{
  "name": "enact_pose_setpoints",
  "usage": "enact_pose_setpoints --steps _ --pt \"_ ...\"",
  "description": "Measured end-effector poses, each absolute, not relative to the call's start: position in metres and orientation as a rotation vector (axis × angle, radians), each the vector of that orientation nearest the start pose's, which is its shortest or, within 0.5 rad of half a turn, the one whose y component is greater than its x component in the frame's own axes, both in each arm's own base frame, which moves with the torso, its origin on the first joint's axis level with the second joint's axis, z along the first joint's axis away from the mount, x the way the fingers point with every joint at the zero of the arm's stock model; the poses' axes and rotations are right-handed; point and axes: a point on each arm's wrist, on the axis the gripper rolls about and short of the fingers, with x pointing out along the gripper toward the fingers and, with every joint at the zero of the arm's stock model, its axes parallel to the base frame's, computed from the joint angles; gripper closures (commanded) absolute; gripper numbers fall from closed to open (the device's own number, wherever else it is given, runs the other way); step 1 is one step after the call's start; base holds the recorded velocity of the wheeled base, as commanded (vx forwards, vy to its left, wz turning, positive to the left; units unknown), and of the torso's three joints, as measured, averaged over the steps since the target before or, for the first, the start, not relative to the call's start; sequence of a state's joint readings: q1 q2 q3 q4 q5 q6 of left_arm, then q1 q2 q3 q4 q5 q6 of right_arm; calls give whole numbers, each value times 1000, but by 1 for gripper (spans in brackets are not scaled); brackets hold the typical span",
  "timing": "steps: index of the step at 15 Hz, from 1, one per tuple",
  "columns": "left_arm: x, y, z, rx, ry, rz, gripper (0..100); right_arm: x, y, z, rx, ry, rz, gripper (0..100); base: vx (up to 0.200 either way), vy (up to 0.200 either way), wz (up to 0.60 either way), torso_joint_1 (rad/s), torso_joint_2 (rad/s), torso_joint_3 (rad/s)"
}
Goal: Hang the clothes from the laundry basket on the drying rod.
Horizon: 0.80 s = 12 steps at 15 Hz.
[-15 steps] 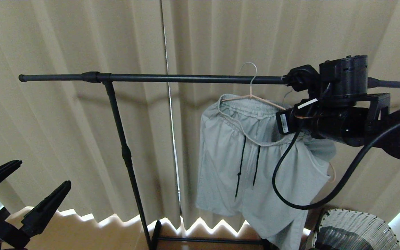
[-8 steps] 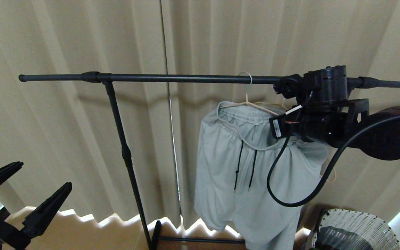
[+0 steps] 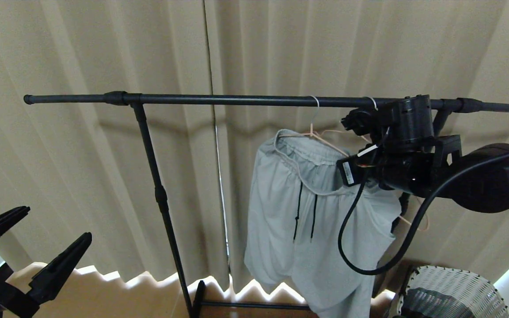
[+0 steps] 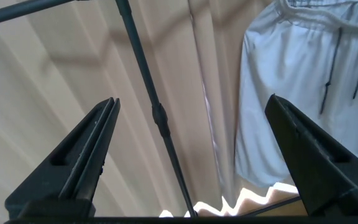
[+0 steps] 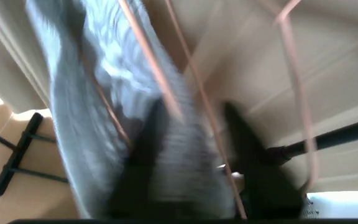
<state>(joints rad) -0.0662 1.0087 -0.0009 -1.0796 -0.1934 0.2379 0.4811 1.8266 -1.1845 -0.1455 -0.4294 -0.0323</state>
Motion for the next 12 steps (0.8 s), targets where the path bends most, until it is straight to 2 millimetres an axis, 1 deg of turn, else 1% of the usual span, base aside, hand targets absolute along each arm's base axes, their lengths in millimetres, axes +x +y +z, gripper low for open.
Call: enact_pose_setpoints --steps 2,5,8,10,12 --pt "98 -11 154 241 -102 -250 0 307 155 193 -231 440 75 0 0 0 0 0 0 0" --pt "98 -11 153 240 -101 -249 0 294 161 190 -150 330 174 0 0 0 0 0 0 0" --pt "98 -11 153 239 -101 -248 0 284 159 189 -112 277 243 0 0 0 0 0 0 0" --pt "99 -11 153 239 -100 -248 0 279 157 189 -99 252 260 0 0 0 0 0 0 0" --pt "99 -11 153 239 -98 -246 0 272 153 192 -55 157 290 0 0 0 0 0 0 0"
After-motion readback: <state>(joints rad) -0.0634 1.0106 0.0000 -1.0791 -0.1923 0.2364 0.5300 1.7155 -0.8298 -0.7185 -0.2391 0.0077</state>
